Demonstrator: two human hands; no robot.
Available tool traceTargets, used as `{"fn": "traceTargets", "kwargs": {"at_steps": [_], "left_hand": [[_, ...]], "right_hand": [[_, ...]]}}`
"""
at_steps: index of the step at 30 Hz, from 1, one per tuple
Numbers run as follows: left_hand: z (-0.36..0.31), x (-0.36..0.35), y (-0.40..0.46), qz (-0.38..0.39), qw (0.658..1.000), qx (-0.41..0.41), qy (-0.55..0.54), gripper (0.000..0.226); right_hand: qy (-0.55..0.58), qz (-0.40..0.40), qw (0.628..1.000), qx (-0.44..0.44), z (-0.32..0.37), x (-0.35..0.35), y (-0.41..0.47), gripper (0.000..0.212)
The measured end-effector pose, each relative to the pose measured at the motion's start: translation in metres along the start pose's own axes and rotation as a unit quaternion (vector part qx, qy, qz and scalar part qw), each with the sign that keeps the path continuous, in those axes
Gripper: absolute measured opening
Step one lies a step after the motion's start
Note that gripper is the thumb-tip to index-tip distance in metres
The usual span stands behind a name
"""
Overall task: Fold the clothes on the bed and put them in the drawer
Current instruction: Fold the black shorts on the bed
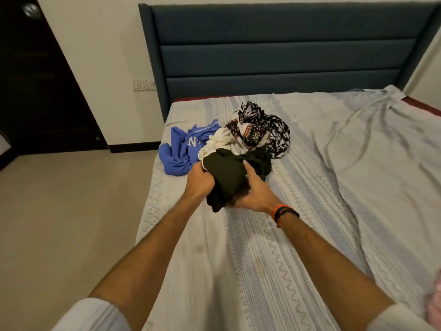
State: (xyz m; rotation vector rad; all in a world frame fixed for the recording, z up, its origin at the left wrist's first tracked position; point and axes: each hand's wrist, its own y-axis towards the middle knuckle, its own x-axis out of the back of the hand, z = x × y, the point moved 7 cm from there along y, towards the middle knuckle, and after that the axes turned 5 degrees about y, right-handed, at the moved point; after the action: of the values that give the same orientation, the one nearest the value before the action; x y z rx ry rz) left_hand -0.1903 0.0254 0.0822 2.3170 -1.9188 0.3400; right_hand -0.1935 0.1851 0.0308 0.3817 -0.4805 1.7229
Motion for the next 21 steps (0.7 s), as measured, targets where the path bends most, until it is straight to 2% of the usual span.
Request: {"fn": "traceTargets", "kwargs": {"at_steps": [1, 2, 4, 5, 7, 8, 10, 12, 13, 15, 18, 20, 21], "left_hand": [[-0.01, 0.002, -0.013, -0.001, 0.995, 0.035, -0.092, 0.024], [-0.02, 0.005, -0.022, 0.008, 0.987, 0.047, -0.154, 0.017], [-0.045, 0.012, -0.038, 0.095, 0.978, 0.006, -0.183, 0.017], [-0.051, 0.015, -0.042, 0.141, 0.976, -0.018, -0.167, 0.029], [-0.052, 0.036, -0.05, 0.152, 0.983, -0.056, -0.086, 0.069], [-0.048, 0.049, -0.053, 0.126, 0.989, -0.069, -0.037, 0.079], [-0.037, 0.062, -0.06, 0.096, 0.991, -0.078, 0.039, 0.087], [-0.021, 0.066, -0.07, 0.119, 0.983, -0.071, 0.125, 0.095], [-0.012, 0.066, -0.074, 0.133, 0.973, -0.06, 0.178, 0.098], [0.004, 0.064, -0.078, 0.149, 0.95, -0.044, 0.27, 0.096], [0.005, 0.068, -0.081, 0.107, 0.93, -0.041, 0.349, 0.071], [-0.004, 0.074, -0.08, 0.07, 0.923, -0.041, 0.377, 0.064], [-0.008, 0.077, -0.078, 0.059, 0.929, -0.043, 0.362, 0.06]], "right_hand": [[-0.035, -0.012, 0.999, 0.025, 0.014, 0.0, -0.006, 0.135], [-0.058, -0.03, 0.997, 0.046, 0.027, 0.001, -0.009, 0.117], [-0.054, -0.085, 0.993, 0.061, 0.049, 0.008, -0.016, 0.066], [-0.017, -0.11, 0.992, 0.055, 0.054, 0.013, -0.017, 0.053], [0.118, -0.152, 0.98, 0.046, 0.065, 0.022, -0.025, 0.045], [0.177, -0.169, 0.969, 0.037, 0.072, 0.025, -0.03, 0.042], [0.275, -0.173, 0.946, 0.018, 0.082, 0.029, -0.037, 0.031], [0.371, -0.122, 0.92, 0.025, 0.099, 0.025, -0.048, 0.014], [0.413, -0.1, 0.905, 0.033, 0.108, 0.024, -0.054, 0.013], [0.488, -0.089, 0.867, 0.037, 0.12, 0.023, -0.064, 0.019], [0.555, -0.101, 0.825, 0.024, 0.127, 0.023, -0.074, 0.016], [0.551, -0.088, 0.829, 0.019, 0.126, 0.022, -0.077, 0.014], [0.523, -0.072, 0.849, 0.013, 0.125, 0.021, -0.08, 0.016]]}}
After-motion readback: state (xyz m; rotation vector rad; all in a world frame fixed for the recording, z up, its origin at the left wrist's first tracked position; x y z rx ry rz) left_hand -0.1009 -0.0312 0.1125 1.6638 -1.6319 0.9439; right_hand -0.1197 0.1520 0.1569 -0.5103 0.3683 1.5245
